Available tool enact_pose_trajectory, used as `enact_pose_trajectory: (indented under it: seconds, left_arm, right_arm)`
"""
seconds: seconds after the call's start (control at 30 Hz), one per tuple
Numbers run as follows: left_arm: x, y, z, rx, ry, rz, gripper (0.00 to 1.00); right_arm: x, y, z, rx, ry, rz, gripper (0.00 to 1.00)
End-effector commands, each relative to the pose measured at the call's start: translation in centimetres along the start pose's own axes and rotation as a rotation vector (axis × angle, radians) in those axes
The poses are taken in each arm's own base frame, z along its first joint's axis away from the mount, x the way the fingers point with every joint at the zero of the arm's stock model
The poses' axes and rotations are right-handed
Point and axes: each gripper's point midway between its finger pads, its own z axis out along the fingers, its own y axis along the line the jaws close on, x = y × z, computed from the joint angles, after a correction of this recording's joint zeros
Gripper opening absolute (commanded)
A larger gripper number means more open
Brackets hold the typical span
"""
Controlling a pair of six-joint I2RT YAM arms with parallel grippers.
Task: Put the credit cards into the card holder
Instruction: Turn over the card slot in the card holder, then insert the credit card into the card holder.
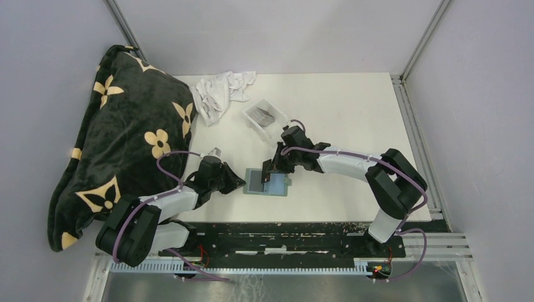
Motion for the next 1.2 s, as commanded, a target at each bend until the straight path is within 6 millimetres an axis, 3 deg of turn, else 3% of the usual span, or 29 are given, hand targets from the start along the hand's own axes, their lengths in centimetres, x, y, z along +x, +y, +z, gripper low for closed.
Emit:
enact_pose_trajectory:
  seconds: [0.0, 0.6, 1.17]
  left_arm:
    - [2.8, 4.0, -0.4, -0.135, 0.080, -0.007, 0.16]
    - [2.7, 4.0, -0.3, -0.141, 0.081, -0.001, 0.16]
    - [2.7, 4.0, 0.0, -0.144, 0.089, 0.002, 0.15]
  right_arm:
    - [-0.5, 1.9, 0.4, -0.045, -0.002, -0.037, 0.01]
    - [0.8, -0.6, -0.2, 0.011, 0.004, -0.018, 0.01]
    - [2.5, -1.8, 0.6, 0.007, 0.051, 0.052, 0.01]
